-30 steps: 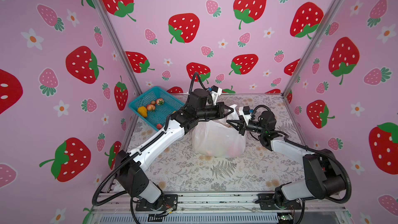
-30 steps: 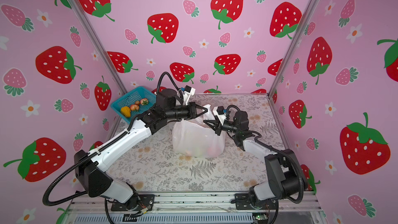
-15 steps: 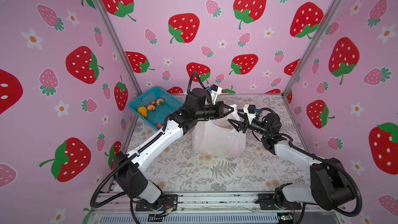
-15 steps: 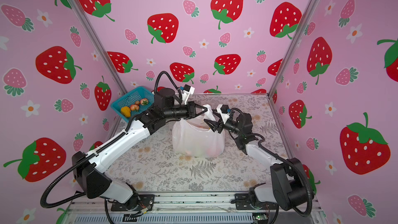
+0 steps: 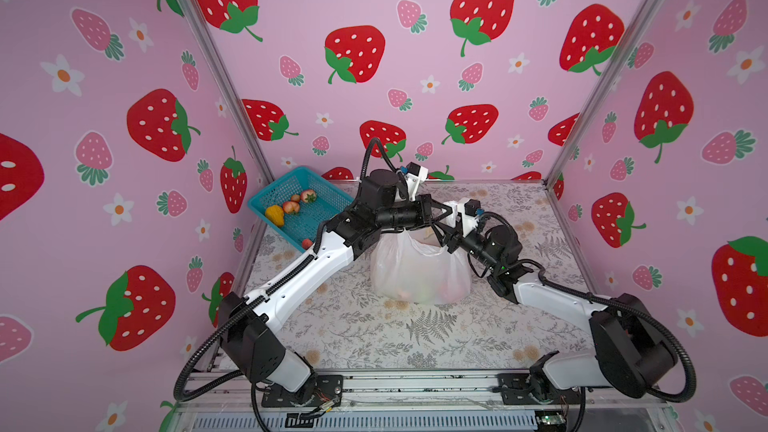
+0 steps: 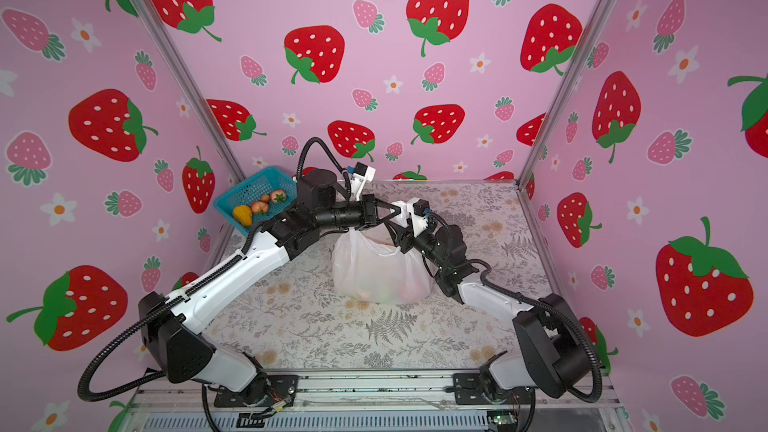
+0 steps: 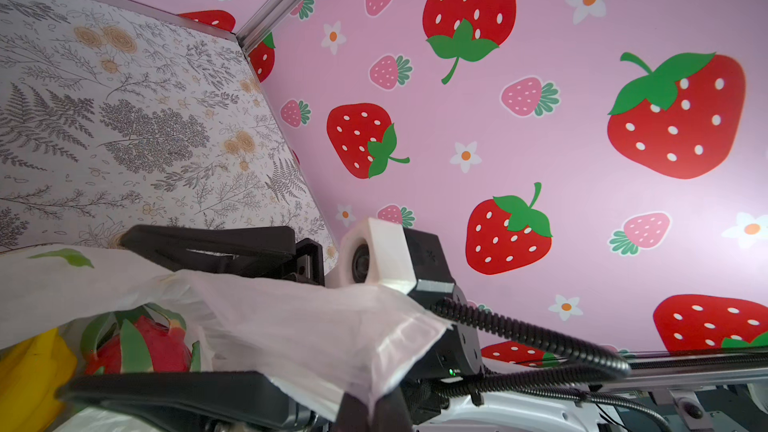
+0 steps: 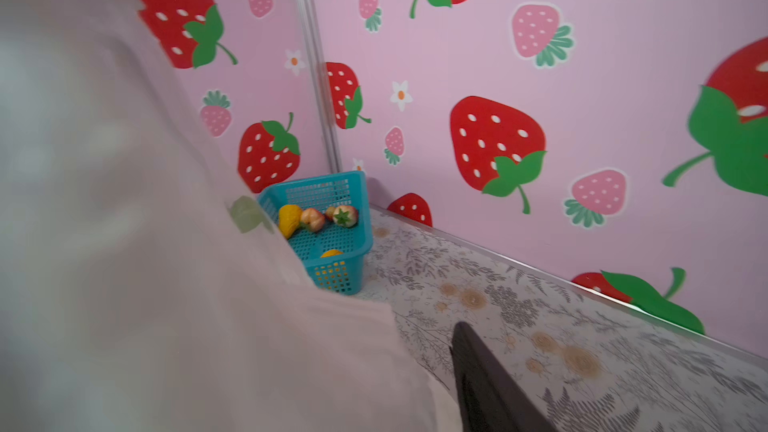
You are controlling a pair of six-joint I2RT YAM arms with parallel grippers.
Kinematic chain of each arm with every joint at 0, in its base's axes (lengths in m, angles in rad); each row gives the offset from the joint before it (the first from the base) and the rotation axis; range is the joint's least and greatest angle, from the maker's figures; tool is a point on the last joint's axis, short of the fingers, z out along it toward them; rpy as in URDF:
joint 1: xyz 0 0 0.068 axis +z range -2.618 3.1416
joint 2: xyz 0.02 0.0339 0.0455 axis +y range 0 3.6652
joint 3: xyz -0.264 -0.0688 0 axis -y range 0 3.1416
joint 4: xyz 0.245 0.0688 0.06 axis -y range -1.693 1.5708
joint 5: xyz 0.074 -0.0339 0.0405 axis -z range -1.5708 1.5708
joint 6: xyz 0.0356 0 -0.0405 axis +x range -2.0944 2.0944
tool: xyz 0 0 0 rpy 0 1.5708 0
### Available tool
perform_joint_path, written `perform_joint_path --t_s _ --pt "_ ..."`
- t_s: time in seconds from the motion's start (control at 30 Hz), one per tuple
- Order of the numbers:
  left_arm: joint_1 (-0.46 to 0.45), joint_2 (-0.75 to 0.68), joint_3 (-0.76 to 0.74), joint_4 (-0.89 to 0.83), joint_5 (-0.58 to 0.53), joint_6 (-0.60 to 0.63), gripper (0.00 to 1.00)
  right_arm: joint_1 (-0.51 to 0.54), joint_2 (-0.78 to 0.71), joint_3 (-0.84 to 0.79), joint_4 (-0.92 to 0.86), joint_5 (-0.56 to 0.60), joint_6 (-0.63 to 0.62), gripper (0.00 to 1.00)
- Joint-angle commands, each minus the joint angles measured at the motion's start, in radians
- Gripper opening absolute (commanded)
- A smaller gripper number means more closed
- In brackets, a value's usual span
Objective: Place the fake fruits into the plastic bag and tie a complex knot
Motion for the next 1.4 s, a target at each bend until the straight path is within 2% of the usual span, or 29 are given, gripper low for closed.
perform_joint_path --t_s 0.0,0.1,0.17,0.27,0.43,0.5,0.57,0.63,0.7,0.9,1.03,1.2,1.37 --pt "-0.013 -0.044 0.000 0.077 0.002 -0.040 0.00 0.059 0.014 0.032 -0.036 0.468 0.082 0.59" --pt "-0.014 -0.050 -0.013 0.082 -0.004 -0.056 0.00 0.078 0.060 0.037 -0.065 0.606 0.144 0.52" --pt "-0.014 -0.056 -0.021 0.081 -0.017 -0.056 0.00 0.079 0.083 0.026 -0.084 0.641 0.175 0.42" --pt "-0.005 -0.064 -0.025 0.064 -0.034 -0.041 0.00 0.079 0.104 -0.010 -0.116 0.653 0.200 0.34" --pt "0.013 -0.055 -0.011 0.029 -0.034 -0.011 0.00 0.079 0.070 -0.079 -0.109 0.583 0.155 0.32" --pt "0.019 -0.046 0.000 0.018 -0.023 0.002 0.00 0.075 0.032 -0.106 -0.067 0.501 0.085 0.32" --pt "0.027 -0.040 0.017 -0.004 -0.014 0.025 0.00 0.057 -0.004 -0.114 -0.055 0.390 0.029 0.37" --pt "0.031 -0.031 0.033 -0.024 -0.001 0.052 0.00 0.024 -0.037 -0.113 -0.056 0.250 -0.013 0.49" --pt "0.035 -0.026 0.045 -0.035 0.017 0.071 0.00 -0.016 -0.073 -0.103 -0.070 0.082 -0.051 0.66" --pt "0.045 -0.018 0.058 -0.053 0.042 0.094 0.00 -0.111 -0.161 -0.045 -0.205 -0.249 -0.161 0.93" --pt "0.051 -0.011 0.064 -0.053 0.066 0.099 0.00 -0.183 -0.173 0.010 -0.306 -0.452 -0.209 0.99" --pt "0.054 0.002 0.080 -0.054 0.118 0.119 0.00 -0.276 -0.131 0.082 -0.367 -0.725 -0.241 1.00" --pt "0.061 0.017 0.090 -0.056 0.157 0.125 0.00 -0.322 -0.020 0.181 -0.420 -0.901 -0.271 1.00"
